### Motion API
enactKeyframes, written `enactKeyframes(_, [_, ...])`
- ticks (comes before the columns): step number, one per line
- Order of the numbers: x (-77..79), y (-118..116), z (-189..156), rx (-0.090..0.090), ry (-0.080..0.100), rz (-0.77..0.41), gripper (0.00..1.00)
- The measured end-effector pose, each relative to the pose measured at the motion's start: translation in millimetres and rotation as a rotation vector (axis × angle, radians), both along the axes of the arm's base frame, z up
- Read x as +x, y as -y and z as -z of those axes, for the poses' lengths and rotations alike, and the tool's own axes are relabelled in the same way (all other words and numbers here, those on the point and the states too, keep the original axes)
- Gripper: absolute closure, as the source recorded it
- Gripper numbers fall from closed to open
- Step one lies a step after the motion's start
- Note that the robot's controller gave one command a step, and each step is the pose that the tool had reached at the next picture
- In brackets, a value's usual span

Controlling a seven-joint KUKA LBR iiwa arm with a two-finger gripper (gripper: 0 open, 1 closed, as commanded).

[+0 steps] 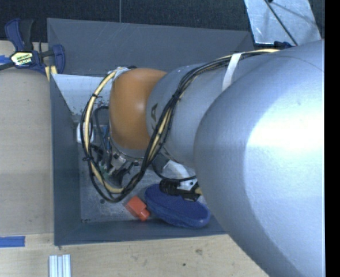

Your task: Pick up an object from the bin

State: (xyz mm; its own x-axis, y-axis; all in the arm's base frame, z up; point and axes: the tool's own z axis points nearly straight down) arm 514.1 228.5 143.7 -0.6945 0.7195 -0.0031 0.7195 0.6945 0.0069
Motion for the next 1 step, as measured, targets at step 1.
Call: enactKeyframes(1, [2.0,0.4,-51.7,-0.001,-0.001,-0.003,1.0])
